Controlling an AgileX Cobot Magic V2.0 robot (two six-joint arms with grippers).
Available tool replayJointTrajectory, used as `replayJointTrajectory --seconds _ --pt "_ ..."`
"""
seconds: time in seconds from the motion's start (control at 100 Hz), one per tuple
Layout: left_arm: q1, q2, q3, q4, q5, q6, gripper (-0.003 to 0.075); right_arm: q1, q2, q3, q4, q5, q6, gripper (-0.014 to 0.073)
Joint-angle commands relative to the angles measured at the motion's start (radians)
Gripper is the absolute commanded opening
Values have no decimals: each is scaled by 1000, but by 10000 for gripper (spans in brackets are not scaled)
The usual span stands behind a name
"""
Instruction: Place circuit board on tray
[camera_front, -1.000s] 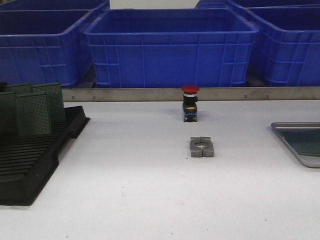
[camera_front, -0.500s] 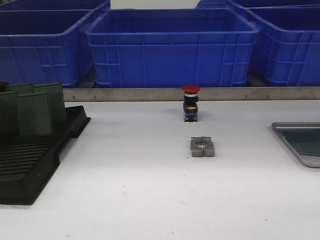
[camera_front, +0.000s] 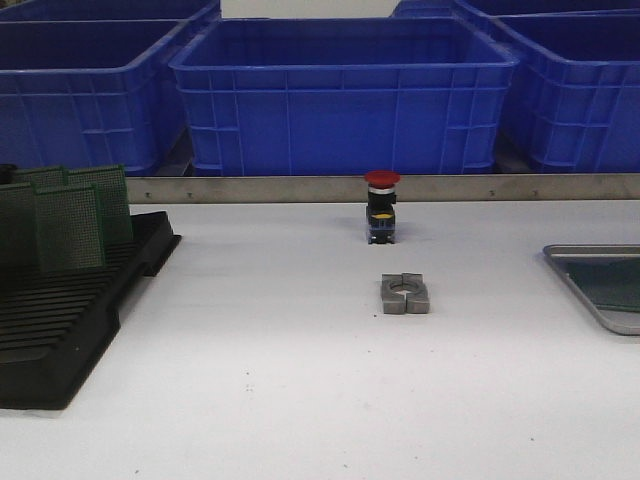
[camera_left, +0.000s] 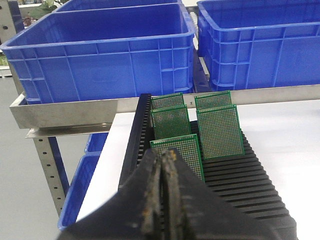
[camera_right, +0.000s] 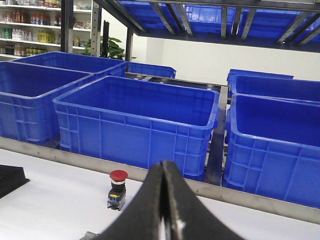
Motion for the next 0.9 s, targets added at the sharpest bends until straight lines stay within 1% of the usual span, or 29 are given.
replayJointTrajectory --seconds 0.0,0.09,0.19,0.24,0.3,0.35,0.38,0.42,0.45,0.48,0.49,0.5,0.51,0.54,0.55,0.61,0.66,0.68,0.71,0.76,0.8,0.89 --pt "-8 -27 19 -1 -76 -10 -20 2 12 -26 16 -14 -6 -60" --pt "-8 -27 19 -1 -76 -10 -20 2 12 -26 16 -27 -6 -60" --pt "-8 -27 19 -1 -76 -10 -20 1 12 -19 9 -110 -6 -60" --pt "-8 -27 19 -1 -76 -10 -20 -2 12 -11 -47 -164 0 -60" --pt "-8 -27 19 -1 -76 -10 -20 -10 12 -2 -168 -198 52 -60" --pt "-8 -27 19 -1 -76 -10 -20 -14 12 9 -292 -223 154 -60" --pt "-8 -27 19 -1 -76 -10 -20 -15 12 18 -376 -230 259 -60" --pt "-8 -27 19 -1 -76 -10 -20 -16 12 30 -524 -236 381 -60" --pt "-8 -27 19 -1 -76 -10 -20 -18 12 45 -634 -241 512 -60" --pt "-8 -27 19 -1 -76 -10 -20 -21 12 60 -774 -248 622 -60" --pt "-8 -27 19 -1 -76 -10 -20 -22 12 64 -802 -250 650 -60" --pt "-8 -27 19 -1 -76 -10 -20 -25 12 72 -830 -253 704 -60" --pt "-8 -27 19 -1 -76 -10 -20 -27 12 76 -884 -255 732 -60" --pt "-8 -27 19 -1 -76 -10 -20 -34 12 98 -982 -259 870 -60" --pt "-8 -27 19 -1 -76 -10 -20 -39 12 103 -1026 -260 897 -60" --pt "-8 -27 19 -1 -76 -10 -20 -65 12 142 -1178 -263 1122 -60" --pt "-8 -27 19 -1 -76 -10 -20 -90 8 178 -1283 -276 1253 -60" --pt "-8 -27 19 -1 -76 -10 -20 -100 5 188 -1317 -280 1296 -60" --pt "-8 -27 19 -1 -76 -10 -20 -111 -11 184 -1359 -223 1337 -60" --pt "-8 -27 19 -1 -76 -10 -20 -119 -41 184 -1419 -194 1364 -60" --pt "-8 -27 19 -1 -76 -10 -20 -119 -73 184 -1430 -165 1364 -60" --pt "-8 -27 19 -1 -76 -10 -20 -115 -66 185 -1430 -145 1364 -60"
